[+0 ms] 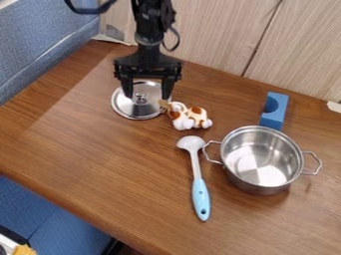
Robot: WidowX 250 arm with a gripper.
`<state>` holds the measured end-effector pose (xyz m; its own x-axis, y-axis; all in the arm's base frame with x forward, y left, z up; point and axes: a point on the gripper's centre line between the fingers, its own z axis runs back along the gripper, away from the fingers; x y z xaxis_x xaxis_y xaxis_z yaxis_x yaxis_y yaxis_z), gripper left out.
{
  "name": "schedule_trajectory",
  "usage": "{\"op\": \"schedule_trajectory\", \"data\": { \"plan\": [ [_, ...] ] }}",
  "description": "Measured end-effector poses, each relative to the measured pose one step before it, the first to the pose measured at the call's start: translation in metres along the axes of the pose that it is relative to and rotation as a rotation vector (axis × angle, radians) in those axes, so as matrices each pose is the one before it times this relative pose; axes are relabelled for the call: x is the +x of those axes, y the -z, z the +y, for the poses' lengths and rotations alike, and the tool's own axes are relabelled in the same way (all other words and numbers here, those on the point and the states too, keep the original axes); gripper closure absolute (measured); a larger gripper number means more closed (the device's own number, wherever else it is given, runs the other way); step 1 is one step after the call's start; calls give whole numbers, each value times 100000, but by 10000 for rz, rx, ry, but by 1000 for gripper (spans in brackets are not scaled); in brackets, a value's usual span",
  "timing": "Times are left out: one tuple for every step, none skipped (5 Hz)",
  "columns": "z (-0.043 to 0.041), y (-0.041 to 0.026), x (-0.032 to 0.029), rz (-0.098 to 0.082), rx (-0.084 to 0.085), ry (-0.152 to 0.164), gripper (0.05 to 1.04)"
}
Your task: Takes the lid and puts it on the pot
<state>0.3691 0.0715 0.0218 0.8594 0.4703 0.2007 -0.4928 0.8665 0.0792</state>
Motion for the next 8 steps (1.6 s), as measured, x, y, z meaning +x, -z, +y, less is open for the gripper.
{"op": "schedule_trajectory", "data": {
  "plan": [
    [-43,1233,-85,273,-4,38,83],
    [200,240,409,50,-110,-187,137],
    [252,6,274,-67,163,-78,387],
    [42,-146,268,-68,90,19,599],
    [123,-37,-55,39,113,85,790],
    [-18,-37,-23,19,24,23,806],
    [-28,-28,-112,34,80,35,806],
    [59,-214,-7,-2,87,-43,806]
  ]
}}
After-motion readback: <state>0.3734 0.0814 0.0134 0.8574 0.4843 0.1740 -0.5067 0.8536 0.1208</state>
